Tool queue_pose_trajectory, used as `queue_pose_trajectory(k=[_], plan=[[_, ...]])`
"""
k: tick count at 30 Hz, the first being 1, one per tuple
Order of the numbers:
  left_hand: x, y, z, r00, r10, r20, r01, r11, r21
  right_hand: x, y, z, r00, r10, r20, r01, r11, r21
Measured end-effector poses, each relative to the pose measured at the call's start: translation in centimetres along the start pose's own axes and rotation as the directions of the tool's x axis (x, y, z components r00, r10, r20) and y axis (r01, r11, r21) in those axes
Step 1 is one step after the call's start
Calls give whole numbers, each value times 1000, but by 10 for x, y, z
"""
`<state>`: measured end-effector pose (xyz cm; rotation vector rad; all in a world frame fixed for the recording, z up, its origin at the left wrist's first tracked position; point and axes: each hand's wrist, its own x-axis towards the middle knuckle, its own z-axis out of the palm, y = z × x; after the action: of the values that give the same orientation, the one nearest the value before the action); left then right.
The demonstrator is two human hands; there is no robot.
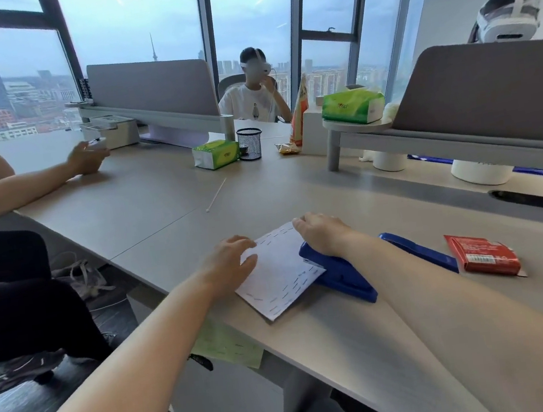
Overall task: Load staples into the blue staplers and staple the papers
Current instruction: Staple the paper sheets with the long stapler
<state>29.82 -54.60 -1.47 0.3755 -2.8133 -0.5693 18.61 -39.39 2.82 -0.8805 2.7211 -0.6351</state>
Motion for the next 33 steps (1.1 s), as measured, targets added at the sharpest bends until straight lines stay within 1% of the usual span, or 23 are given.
queue_pose_trajectory(k=[1, 3, 5, 8, 11, 14, 18, 20, 23, 26, 30, 33], plan=[[6, 0, 1, 995, -51, 90, 49, 998, 30, 3, -4, -1, 1000, 14, 26, -13, 1000, -25], [11, -4, 6, 975, -100, 197, 77, 990, 121, 10, -14, 1, 996, 37, 85, -32, 998, -60], [12, -8, 10, 969, -98, 225, 53, 979, 197, 16, -21, 5, 992, 33, 125, -19, 994, -111], [10, -12, 11, 970, -98, 223, 49, 976, 213, 25, -20, 12, 987, 31, 158, -2, 984, -181], [7, -14, 13, 978, -94, 187, 57, 980, 192, 27, -15, 21, 984, 30, 176, 16, 966, -256], [5, -14, 13, 986, -115, 117, 97, 984, 146, 28, -13, 25, 990, 0, 141, 41, 956, -290], [6, -15, 12, 976, -214, 27, 211, 973, 90, 30, -13, 26, 992, 15, 129, 23, 956, -291], [6, -16, 11, 963, -268, -2, 268, 961, 74, 30, -14, 27, 991, 29, 134, 17, 942, -334], [6, -16, 11, 949, -314, -24, 315, 948, 48, 31, -16, 28, 988, 44, 150, 21, 915, -402], [6, -16, 11, 942, -332, -50, 333, 943, 9, 32, -17, 29, 987, 44, 156, 27, 905, -425], [6, -14, 12, 944, -320, -86, 320, 947, -6, 33, -16, 33, 988, 20, 153, 51, 893, -447], [5, -12, 12, 945, -314, -93, 314, 949, -13, 36, -15, 34, 983, 23, 184, 57, 908, -416]])
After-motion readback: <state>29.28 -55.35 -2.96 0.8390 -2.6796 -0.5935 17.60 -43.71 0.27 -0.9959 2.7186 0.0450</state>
